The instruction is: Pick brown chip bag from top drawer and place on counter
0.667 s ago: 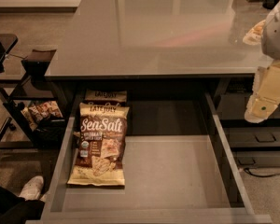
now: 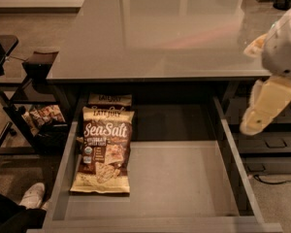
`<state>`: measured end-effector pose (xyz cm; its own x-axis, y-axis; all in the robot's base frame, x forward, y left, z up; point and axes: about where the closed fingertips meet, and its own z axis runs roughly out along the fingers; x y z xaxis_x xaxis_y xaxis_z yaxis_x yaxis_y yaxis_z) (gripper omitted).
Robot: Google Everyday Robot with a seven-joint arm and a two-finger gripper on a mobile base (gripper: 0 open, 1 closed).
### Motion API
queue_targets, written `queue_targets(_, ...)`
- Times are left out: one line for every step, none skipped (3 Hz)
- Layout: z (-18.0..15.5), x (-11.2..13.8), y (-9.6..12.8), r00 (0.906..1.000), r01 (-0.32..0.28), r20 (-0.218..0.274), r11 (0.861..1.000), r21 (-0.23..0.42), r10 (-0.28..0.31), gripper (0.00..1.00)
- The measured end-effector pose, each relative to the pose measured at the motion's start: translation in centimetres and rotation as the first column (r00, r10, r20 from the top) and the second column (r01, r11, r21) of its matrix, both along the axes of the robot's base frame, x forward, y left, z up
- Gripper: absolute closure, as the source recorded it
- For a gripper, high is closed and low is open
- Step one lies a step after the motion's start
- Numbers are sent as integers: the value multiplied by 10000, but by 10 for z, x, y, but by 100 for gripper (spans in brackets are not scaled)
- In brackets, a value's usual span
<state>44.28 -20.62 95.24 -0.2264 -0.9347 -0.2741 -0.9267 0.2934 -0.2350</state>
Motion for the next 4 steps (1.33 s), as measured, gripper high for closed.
queue_targets(-53,5,30,9998,175,-140,9900,1401,-157,0)
queue_targets(-77,19,64,9998,-27,205,9717,2364,-22,0)
queue_targets(-77,19,64,9998,-27,206,9716,2364,-22,0)
queue_targets(-94,26,81,9990,-25,444,9629,2697,-99,0)
